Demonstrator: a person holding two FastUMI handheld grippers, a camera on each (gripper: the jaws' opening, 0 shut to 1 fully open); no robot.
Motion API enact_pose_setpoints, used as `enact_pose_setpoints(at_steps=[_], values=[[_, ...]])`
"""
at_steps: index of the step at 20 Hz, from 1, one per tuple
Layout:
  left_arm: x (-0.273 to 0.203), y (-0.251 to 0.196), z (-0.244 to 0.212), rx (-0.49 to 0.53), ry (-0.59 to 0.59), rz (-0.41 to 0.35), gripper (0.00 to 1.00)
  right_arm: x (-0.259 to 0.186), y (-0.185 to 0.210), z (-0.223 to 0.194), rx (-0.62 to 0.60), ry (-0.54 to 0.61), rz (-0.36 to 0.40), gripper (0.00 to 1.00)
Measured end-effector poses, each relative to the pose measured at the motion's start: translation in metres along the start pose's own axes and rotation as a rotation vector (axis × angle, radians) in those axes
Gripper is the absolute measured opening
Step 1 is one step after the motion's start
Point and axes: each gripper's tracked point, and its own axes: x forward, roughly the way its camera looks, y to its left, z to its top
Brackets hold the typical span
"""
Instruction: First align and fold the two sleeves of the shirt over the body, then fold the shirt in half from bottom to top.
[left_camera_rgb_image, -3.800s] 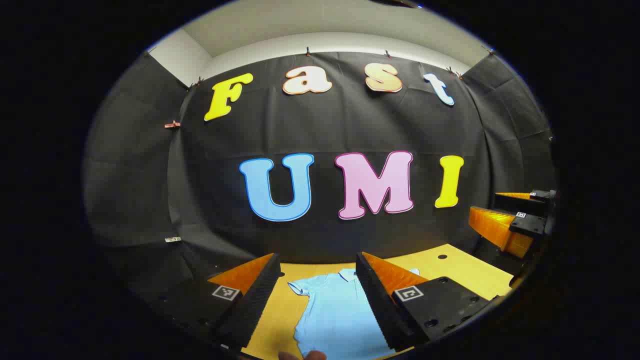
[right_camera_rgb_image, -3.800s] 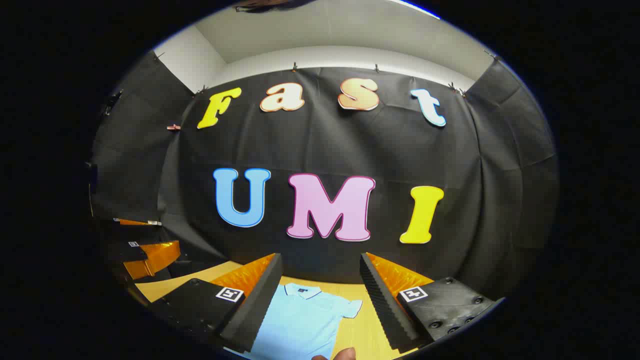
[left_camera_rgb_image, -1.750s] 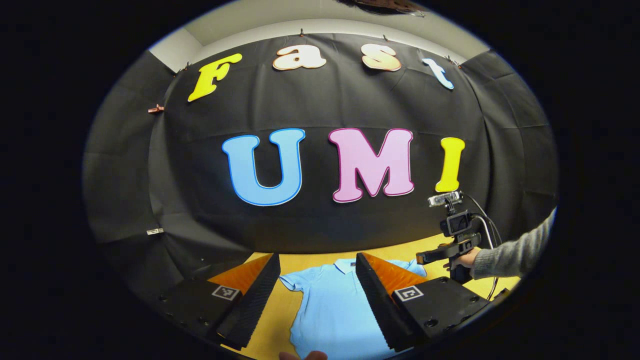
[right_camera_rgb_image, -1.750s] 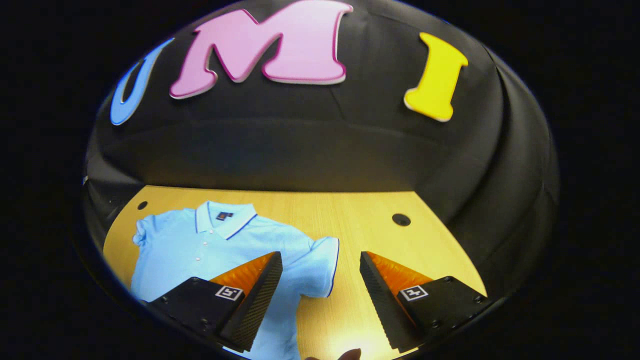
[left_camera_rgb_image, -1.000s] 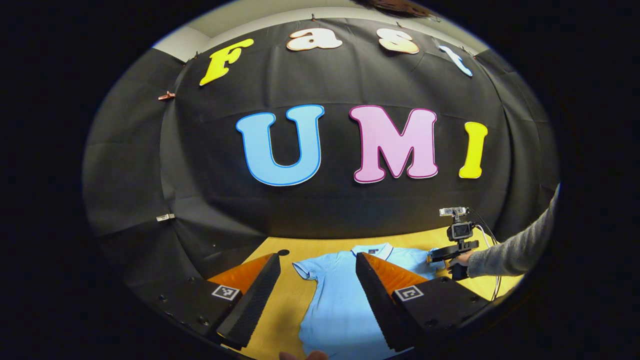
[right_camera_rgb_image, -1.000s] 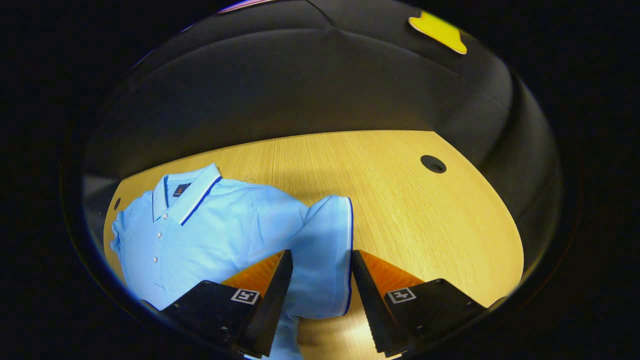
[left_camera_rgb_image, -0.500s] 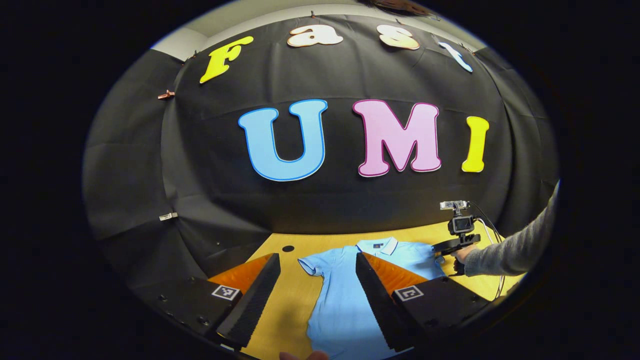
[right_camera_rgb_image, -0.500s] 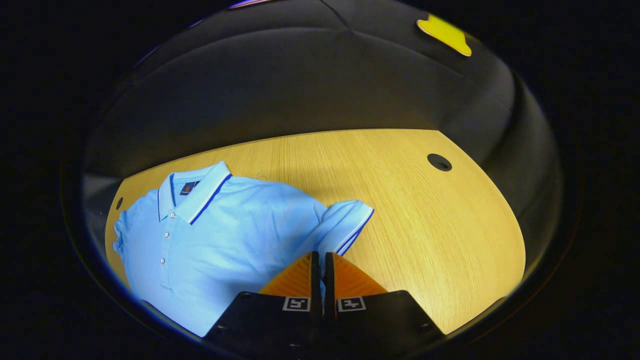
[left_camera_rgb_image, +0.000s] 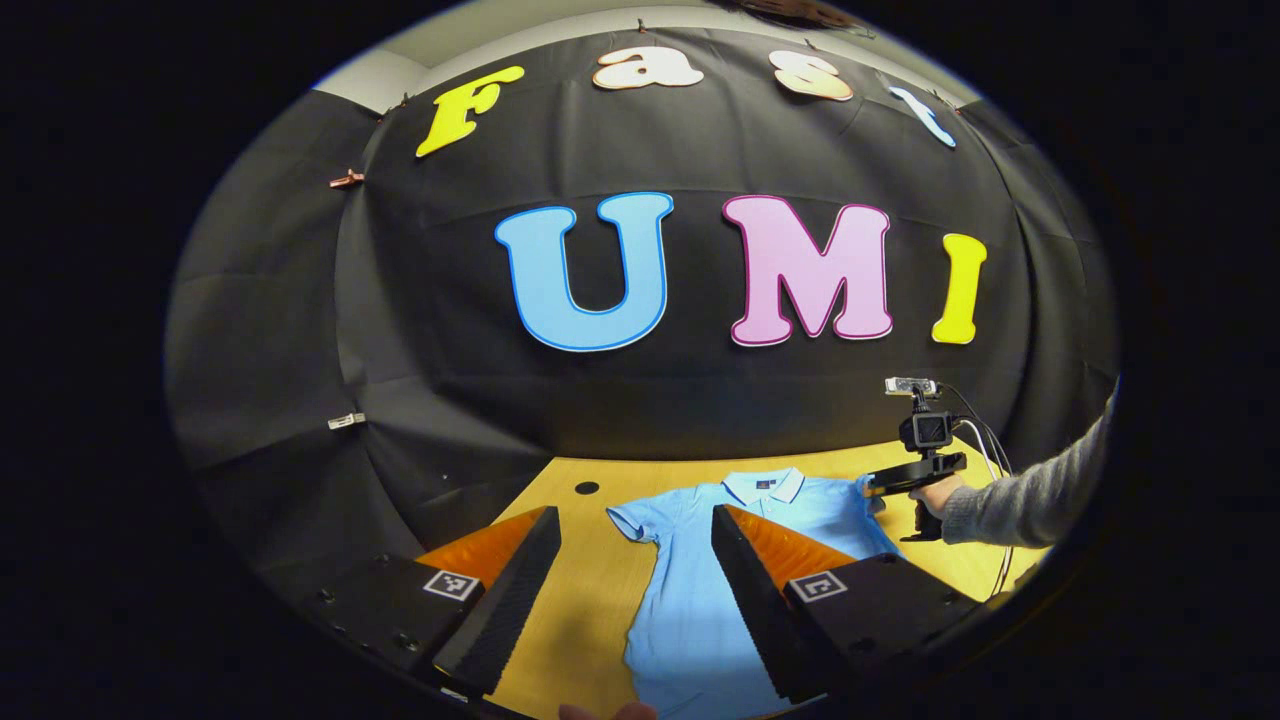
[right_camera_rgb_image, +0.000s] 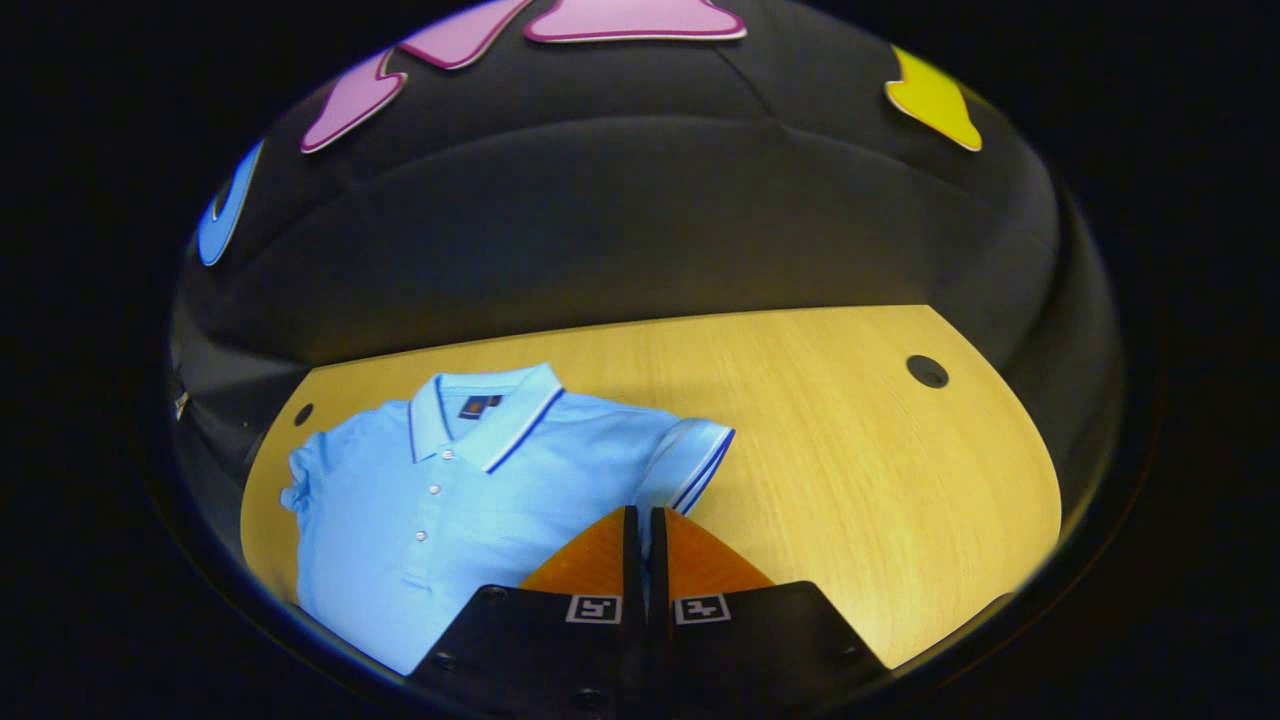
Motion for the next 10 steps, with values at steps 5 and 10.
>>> enact_pose_setpoints(at_steps=[5, 10], values=[[-0.01, 0.018, -0.009, -0.013, 0.009, 0.039, 0.96, -0.009, 0.087, 0.003, -0.11, -0.02, 0.147, 0.04], [-0.016, 0.034, -0.014, -0.033, 0.017, 0.078, 0.96, -0.013, 0.158, -0.035, -0.23, 0.058, 0.269, 0.05]])
